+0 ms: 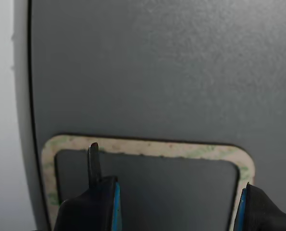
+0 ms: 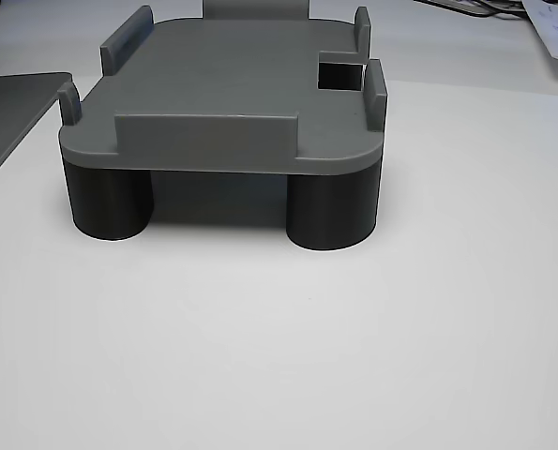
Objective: Move top rectangular frame to the holder.
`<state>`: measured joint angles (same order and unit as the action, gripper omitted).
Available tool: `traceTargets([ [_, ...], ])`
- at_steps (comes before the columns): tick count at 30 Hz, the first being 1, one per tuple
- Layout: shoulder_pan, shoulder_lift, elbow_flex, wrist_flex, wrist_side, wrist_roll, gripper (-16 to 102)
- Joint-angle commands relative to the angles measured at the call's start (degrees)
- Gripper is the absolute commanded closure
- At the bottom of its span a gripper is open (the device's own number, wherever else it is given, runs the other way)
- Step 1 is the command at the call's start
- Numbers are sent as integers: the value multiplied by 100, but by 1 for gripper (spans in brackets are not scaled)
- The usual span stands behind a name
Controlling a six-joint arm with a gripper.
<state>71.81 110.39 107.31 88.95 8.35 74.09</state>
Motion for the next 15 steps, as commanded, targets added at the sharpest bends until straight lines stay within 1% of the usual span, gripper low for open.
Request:
traceTargets([
  [1,79,308,352,-123,-79,229,-14],
  [4,255,334,615,-316,-246,466,-14],
  [10,791,255,1063,-615,-237,949,-14],
  [15,1002,246,1327,-729,-325,1099,-14],
])
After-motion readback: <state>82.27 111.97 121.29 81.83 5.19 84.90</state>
